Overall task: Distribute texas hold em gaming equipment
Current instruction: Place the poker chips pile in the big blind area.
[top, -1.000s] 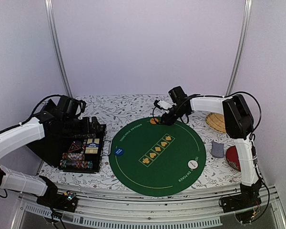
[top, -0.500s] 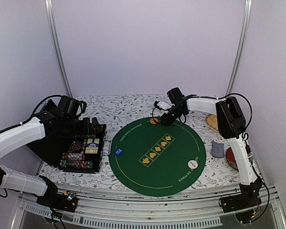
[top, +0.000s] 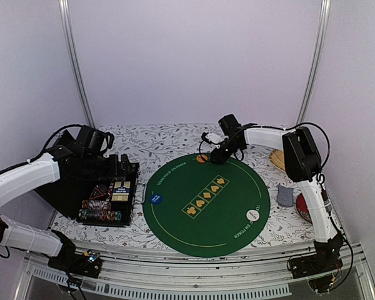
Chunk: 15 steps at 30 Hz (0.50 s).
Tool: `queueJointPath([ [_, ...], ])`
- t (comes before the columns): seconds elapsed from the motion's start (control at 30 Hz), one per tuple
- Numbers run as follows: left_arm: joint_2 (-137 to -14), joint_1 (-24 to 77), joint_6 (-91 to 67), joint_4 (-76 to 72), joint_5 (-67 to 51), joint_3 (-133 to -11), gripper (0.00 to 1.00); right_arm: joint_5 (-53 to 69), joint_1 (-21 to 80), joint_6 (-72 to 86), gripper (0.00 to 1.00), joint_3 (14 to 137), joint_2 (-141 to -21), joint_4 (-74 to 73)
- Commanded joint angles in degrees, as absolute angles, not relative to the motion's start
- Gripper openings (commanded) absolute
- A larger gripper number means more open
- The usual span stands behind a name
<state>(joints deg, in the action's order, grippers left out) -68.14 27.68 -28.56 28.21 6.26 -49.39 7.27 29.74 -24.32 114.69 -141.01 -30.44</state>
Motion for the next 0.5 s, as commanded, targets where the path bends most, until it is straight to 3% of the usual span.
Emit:
queueJointPath([
  [0.0,-68.47,27.16,-27.42,28.63,6.3,-51.11,0.98,4.18,30.0,-25.56,0.36,114.61,-145.11,-31.35],
  [0.27,-68.82,27.16,-27.33,28.65,6.33,-51.13,0.98,3.8,29.97,-26.08,0.48,114.61,-145.54,-31.62],
  [0.47,-68.36,27.14,-27.13,28.88,6.58,-51.06,0.98,4.23,29.99,-26.71,0.5,114.61,-146.24,-31.41],
])
